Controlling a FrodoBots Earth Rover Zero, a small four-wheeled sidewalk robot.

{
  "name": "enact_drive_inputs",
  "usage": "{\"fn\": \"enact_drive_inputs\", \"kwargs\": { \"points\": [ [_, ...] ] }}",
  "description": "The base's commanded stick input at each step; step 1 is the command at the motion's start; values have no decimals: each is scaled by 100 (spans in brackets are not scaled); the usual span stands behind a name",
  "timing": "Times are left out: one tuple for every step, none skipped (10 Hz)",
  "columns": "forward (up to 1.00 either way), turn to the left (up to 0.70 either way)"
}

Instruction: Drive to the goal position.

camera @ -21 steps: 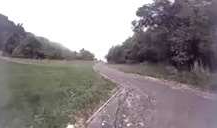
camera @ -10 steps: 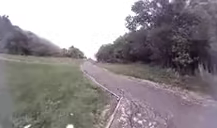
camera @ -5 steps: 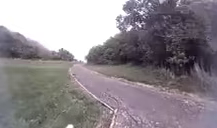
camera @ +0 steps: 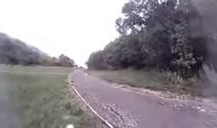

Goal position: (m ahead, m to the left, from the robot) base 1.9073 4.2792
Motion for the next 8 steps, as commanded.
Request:
{"fn": "enact_drive_inputs", "kwargs": {
  "points": [
    [85, 0],
    [85, 0],
    [85, 0],
    [85, 0],
    [85, 0],
    [85, 0],
    [85, 0],
    [85, 0]
  ]
}}
